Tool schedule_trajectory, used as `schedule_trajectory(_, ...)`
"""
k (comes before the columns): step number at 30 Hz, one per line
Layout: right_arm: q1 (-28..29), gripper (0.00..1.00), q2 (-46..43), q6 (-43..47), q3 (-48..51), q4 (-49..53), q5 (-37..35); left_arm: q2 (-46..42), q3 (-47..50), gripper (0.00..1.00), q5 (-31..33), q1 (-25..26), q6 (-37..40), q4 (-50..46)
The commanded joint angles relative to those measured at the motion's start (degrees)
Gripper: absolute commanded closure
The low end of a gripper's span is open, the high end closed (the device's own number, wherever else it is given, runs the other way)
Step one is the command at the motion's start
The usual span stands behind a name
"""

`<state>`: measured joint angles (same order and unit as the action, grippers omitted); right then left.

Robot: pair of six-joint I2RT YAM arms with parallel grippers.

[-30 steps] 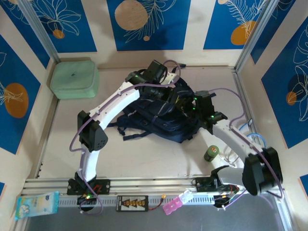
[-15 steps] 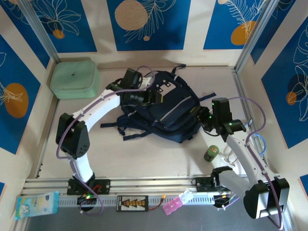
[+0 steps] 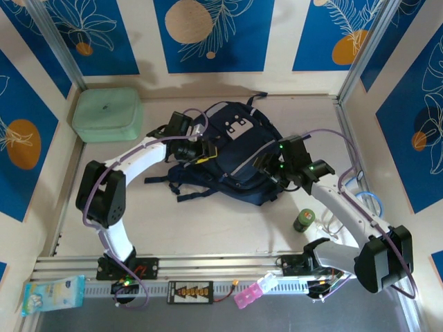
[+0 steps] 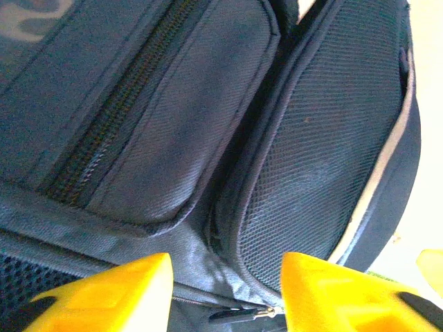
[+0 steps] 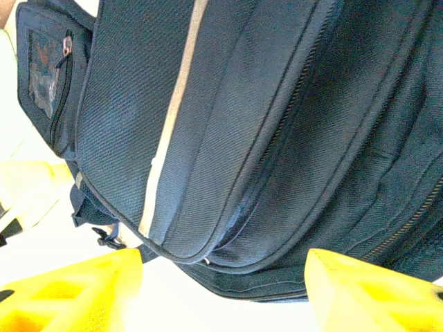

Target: Pack books, pencil case, and school supplies into a backpack

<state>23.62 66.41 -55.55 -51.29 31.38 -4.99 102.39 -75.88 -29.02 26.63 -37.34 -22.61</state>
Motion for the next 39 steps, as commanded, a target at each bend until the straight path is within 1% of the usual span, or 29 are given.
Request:
schedule_trajectory(1, 1.42, 0.37, 0.72, 0.26, -1.63, 1.06, -1.81, 1.80, 0.03, 0.60, -4.15, 0.15, -1.11, 3.02)
schedule_trajectory(4, 1.98, 0.39, 1.51, 0.00, -1.36, 0.66, -2.00, 3.08, -0.66, 0.61, -5.80, 0.35, -1.08, 3.35)
schedule_trajectory(7, 2.22, 0.44, 2.46, -0.10, -1.38, 0.14, -1.14, 4.68, -1.32, 0.65, -7.54, 0.57, -0.75, 2.97)
schedule_trajectory(9, 2.31, 0.45, 3.05, -0.02, -1.45, -0.14, -0.80, 5.63, -1.81, 0.65, -8.63, 0.87, -0.41, 2.70)
schedule_trajectory(12, 2.49, 0.45, 3.84, 0.09, -1.49, -0.43, -0.73, 6.49, -2.38, 0.66, -8.71, 1.39, 0.23, 2.06)
schedule_trajectory(15, 2.51, 0.49, 4.97, 0.37, -1.23, -1.22, -0.21, 6.63, -2.61, 0.69, -9.25, 1.56, 0.41, 2.21)
schedule_trajectory(18, 2.49, 0.58, 6.71, 0.74, -0.83, -2.60, 0.57, 6.76, -2.28, 0.77, -10.86, 1.68, -0.55, 3.72)
schedule_trajectory(19, 2.49, 0.61, 7.37, 0.96, -0.83, -2.83, 0.60, 6.74, -2.03, 0.83, -11.71, 1.67, -1.06, 4.54)
schedule_trajectory(21, 2.42, 0.68, 8.77, 1.38, -1.09, -3.05, 0.36, 6.40, -1.54, 0.99, -13.32, 1.68, -2.39, 6.10)
schedule_trajectory(24, 2.36, 0.74, 10.23, 2.31, -1.53, -3.30, -0.48, 4.00, 0.08, 1.00, -15.28, 1.82, -5.71, 9.93)
schedule_trajectory(28, 1.90, 0.77, 11.23, 3.51, -2.13, -2.71, -1.49, -0.18, 2.20, 1.00, -16.07, 1.76, -11.87, 15.75)
schedule_trajectory(32, 1.44, 0.77, 10.49, 4.56, -3.48, -0.68, -2.99, -2.70, 4.51, 1.00, -15.85, 1.64, -18.89, 22.05)
schedule_trajectory(34, 1.61, 0.75, 9.06, 5.11, -4.85, 1.35, -4.25, -3.34, 5.83, 1.00, -15.57, 1.67, -23.04, 25.96)
schedule_trajectory(35, 1.71, 0.72, 8.22, 5.31, -5.55, 2.38, -4.86, -3.41, 6.28, 1.00, -15.35, 1.71, -24.59, 27.09)
schedule_trajectory(36, 1.98, 0.66, 7.19, 5.37, -6.50, 3.76, -5.67, -3.61, 6.73, 1.00, -15.03, 1.68, -26.00, 28.52)
schedule_trajectory(39, 3.85, 0.54, 4.31, 5.82, -8.57, 5.97, -7.37, -3.40, 6.73, 1.00, -13.73, 1.71, -27.51, 29.25)
